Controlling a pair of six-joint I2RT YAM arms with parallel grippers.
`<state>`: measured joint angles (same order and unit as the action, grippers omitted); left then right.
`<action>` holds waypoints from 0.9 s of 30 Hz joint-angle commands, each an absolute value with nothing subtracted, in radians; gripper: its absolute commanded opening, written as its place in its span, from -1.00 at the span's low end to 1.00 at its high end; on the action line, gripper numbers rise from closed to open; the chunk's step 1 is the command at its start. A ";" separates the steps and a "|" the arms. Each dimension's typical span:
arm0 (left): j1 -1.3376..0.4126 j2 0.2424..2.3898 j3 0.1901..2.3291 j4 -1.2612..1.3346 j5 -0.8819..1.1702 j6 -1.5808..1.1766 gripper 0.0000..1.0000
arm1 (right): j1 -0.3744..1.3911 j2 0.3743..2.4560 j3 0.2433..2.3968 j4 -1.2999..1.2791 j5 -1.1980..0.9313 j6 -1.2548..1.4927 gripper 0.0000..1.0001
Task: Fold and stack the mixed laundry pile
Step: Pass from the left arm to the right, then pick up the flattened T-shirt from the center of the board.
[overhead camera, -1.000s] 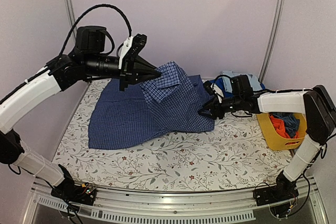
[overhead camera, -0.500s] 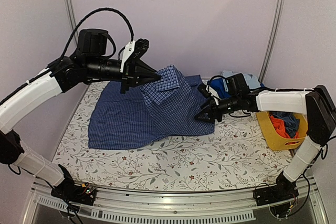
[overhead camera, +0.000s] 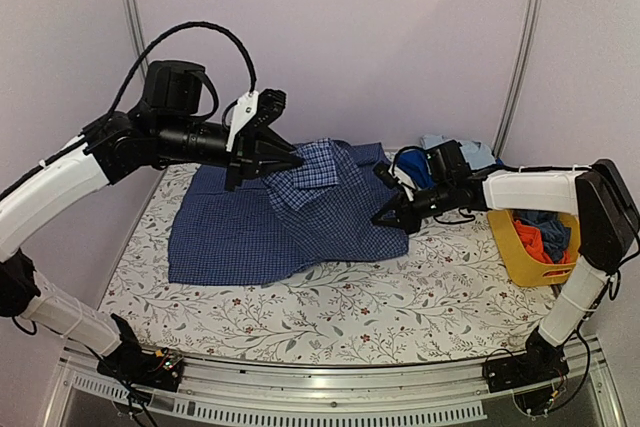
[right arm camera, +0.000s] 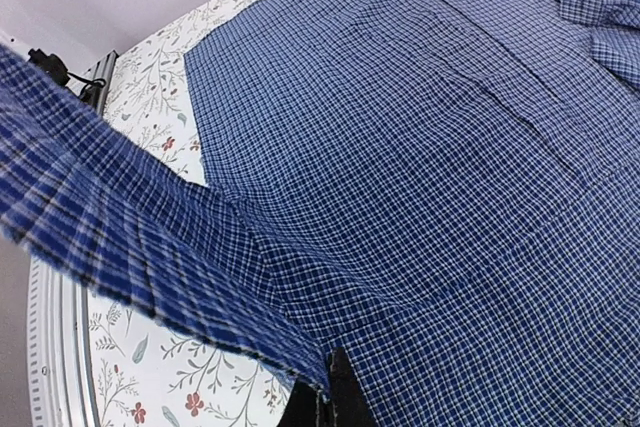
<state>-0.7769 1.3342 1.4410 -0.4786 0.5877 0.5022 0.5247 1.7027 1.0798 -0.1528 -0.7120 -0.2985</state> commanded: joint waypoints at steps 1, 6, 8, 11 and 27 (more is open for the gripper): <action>-0.942 1.330 1.394 -0.622 0.427 0.584 -0.79 | 0.462 1.650 1.076 -0.148 -0.658 -0.199 -1.00; -1.057 1.414 1.305 -0.721 0.221 0.531 -0.52 | 0.406 1.555 1.038 -0.097 -0.667 -0.109 -1.00; -0.964 1.354 1.219 -0.638 0.264 0.436 -0.10 | 0.405 1.519 1.016 -0.090 -0.665 -0.108 -1.00; -0.813 1.214 1.056 -0.496 0.240 0.295 0.58 | 0.406 1.491 1.003 -0.129 -0.674 -0.115 -1.00; -0.506 1.383 1.135 -0.849 -0.123 0.279 0.38 | 0.422 1.451 0.899 -0.169 -0.682 -0.113 -1.00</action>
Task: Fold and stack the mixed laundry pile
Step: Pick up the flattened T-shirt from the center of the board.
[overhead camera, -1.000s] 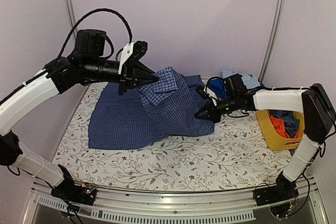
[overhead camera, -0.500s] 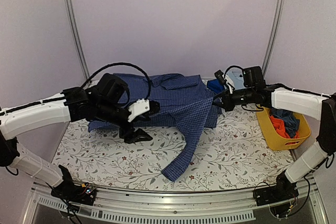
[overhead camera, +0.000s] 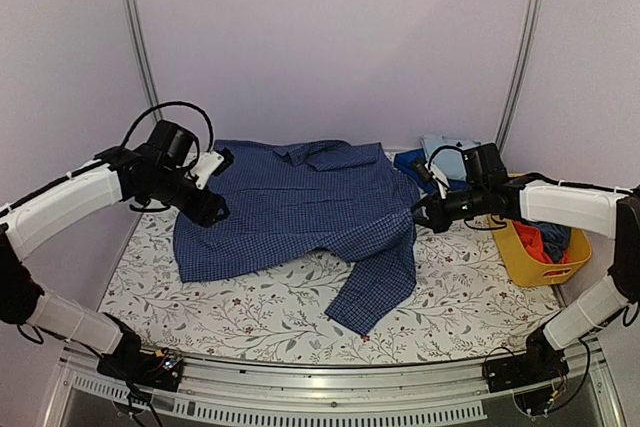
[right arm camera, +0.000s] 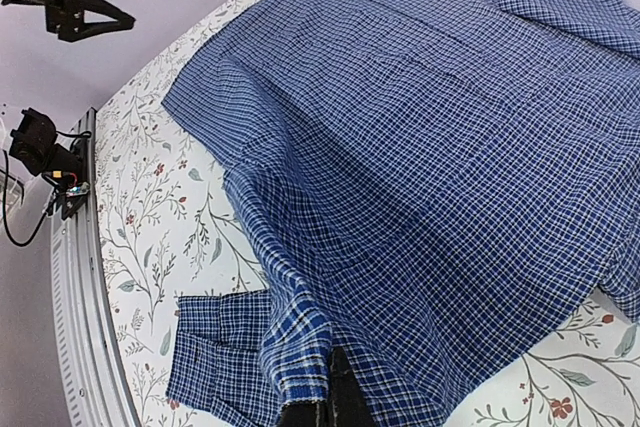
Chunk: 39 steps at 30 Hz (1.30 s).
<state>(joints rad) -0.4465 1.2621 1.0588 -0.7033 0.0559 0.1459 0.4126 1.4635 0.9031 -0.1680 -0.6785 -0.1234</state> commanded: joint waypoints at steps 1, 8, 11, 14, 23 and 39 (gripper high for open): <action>-0.535 1.382 1.117 -0.852 -0.140 0.315 0.40 | 0.422 1.458 0.904 -0.169 -0.679 -0.114 -1.00; -0.542 1.314 0.844 -0.959 -0.126 0.446 0.34 | 0.422 1.476 0.919 -0.155 -0.672 -0.089 -1.00; -0.532 1.280 0.761 -0.953 -0.099 0.470 0.32 | 0.422 1.482 0.922 -0.162 -0.676 -0.090 -1.00; -0.494 1.280 0.728 -0.906 -0.083 0.488 0.27 | 0.422 1.488 0.923 -0.164 -0.681 -0.094 -1.00; -0.398 1.450 0.824 -0.849 -0.106 0.490 0.09 | 0.422 1.506 0.923 -0.170 -0.688 -0.099 -1.00; -0.343 1.625 0.857 -0.867 -0.083 0.449 -0.09 | 0.422 1.510 0.927 -0.138 -0.707 -0.112 -1.00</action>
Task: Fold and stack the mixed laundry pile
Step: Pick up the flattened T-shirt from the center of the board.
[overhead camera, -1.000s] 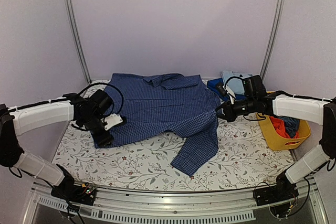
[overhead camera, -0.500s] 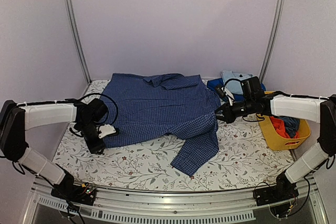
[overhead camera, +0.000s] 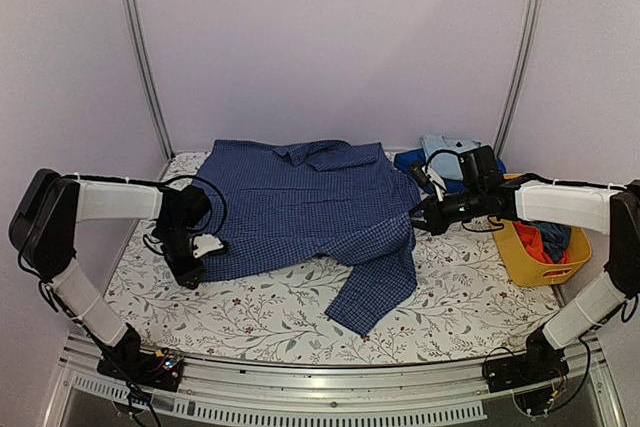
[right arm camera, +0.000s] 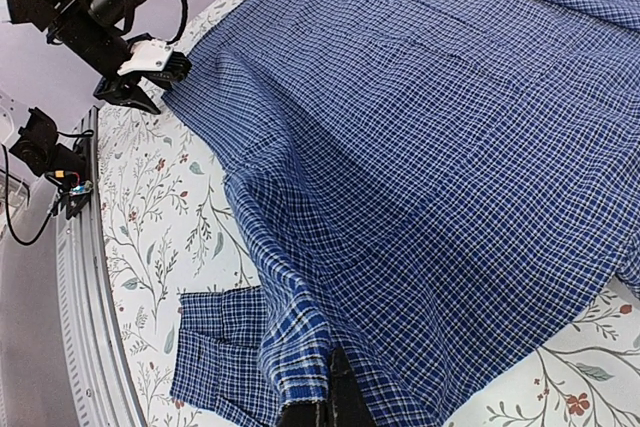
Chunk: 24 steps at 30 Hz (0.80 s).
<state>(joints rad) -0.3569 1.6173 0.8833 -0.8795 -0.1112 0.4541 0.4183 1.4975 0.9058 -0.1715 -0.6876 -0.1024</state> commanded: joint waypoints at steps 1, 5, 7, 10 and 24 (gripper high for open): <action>-0.343 1.630 0.852 -0.857 -0.075 0.448 -0.10 | 0.422 1.513 0.928 -0.135 -0.710 -0.112 -1.00; -0.342 1.641 0.841 -0.838 -0.068 0.463 -0.28 | 0.422 1.523 0.930 -0.132 -0.710 -0.114 -1.00; -0.342 1.647 0.838 -0.831 -0.057 0.468 -0.44 | 0.422 1.522 0.930 -0.133 -0.711 -0.118 -1.00; -0.342 1.648 0.846 -0.836 -0.050 0.471 -0.77 | 0.422 1.519 0.931 -0.139 -0.708 -0.118 -1.00; -0.501 1.607 0.969 -1.118 -0.008 0.321 -1.00 | 0.426 1.381 0.870 -0.229 -0.693 -0.098 -1.00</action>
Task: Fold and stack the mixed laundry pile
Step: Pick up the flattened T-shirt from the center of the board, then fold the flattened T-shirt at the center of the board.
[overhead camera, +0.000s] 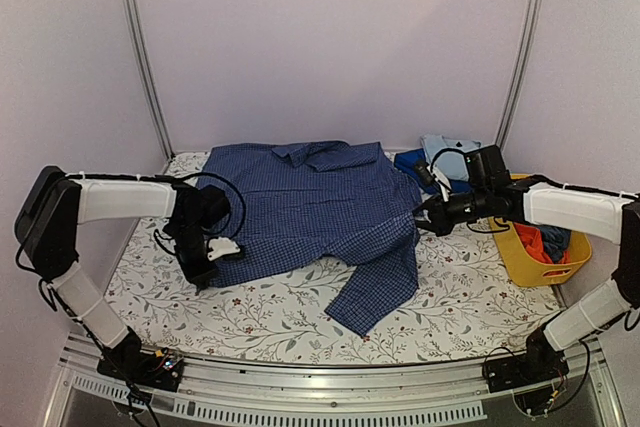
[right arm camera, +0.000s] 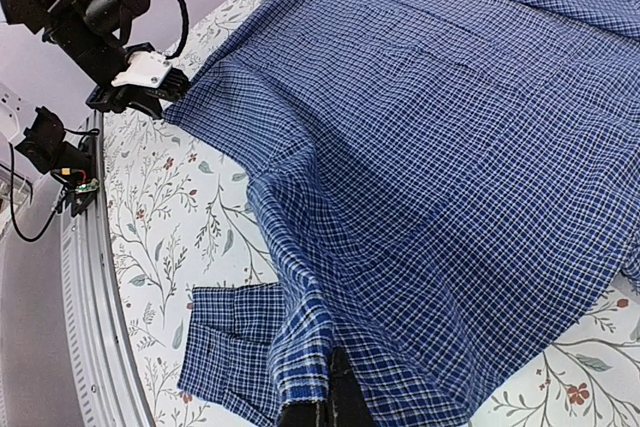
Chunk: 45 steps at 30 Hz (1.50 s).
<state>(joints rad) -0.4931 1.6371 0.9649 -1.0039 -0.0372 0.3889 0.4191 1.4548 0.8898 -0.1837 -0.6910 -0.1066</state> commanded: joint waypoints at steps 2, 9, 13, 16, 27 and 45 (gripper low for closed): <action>-0.477 1.566 0.963 -1.146 -0.032 0.321 -1.00 | 0.426 1.358 0.874 -0.251 -0.678 -0.102 -1.00; -0.327 1.481 0.957 -1.152 -0.164 0.345 -1.00 | 0.426 1.430 0.955 -0.327 -0.632 -0.182 -1.00; -0.295 1.491 0.996 -1.091 -0.147 0.380 -1.00 | 0.426 1.499 1.015 -0.327 -0.615 -0.189 -1.00; -0.290 1.523 1.065 -1.046 -0.131 0.389 -1.00 | 0.423 1.538 1.068 -0.319 -0.600 -0.195 -1.00; -0.213 1.786 1.309 -0.973 -0.196 0.484 -1.00 | 0.377 1.749 1.341 -0.390 -0.549 -0.236 -1.00; -0.145 2.024 1.575 -0.872 -0.265 0.436 -0.91 | 0.334 2.046 1.616 -0.422 -0.525 -0.240 -1.00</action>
